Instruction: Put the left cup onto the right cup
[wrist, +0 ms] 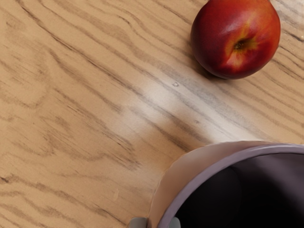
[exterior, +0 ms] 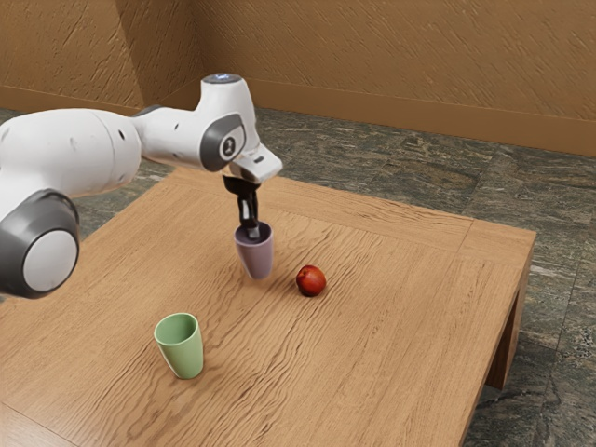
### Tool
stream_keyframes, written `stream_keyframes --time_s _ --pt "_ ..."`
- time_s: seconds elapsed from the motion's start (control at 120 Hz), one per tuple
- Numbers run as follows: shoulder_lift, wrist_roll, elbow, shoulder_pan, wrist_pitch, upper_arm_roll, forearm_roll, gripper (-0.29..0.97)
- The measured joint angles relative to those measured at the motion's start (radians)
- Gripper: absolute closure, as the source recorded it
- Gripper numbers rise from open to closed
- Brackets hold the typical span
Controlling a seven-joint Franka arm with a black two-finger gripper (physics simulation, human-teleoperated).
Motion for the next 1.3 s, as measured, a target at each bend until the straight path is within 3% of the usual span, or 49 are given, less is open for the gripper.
stream_keyframes --time_s 0.458,1.3 --pt "-0.28 -0.057 -0.283 -0.047 -0.018 0.001 0.031 0.78" --pt "-0.586 -0.215 -0.617 -0.06 -0.084 -0.015 0.136 0.78"
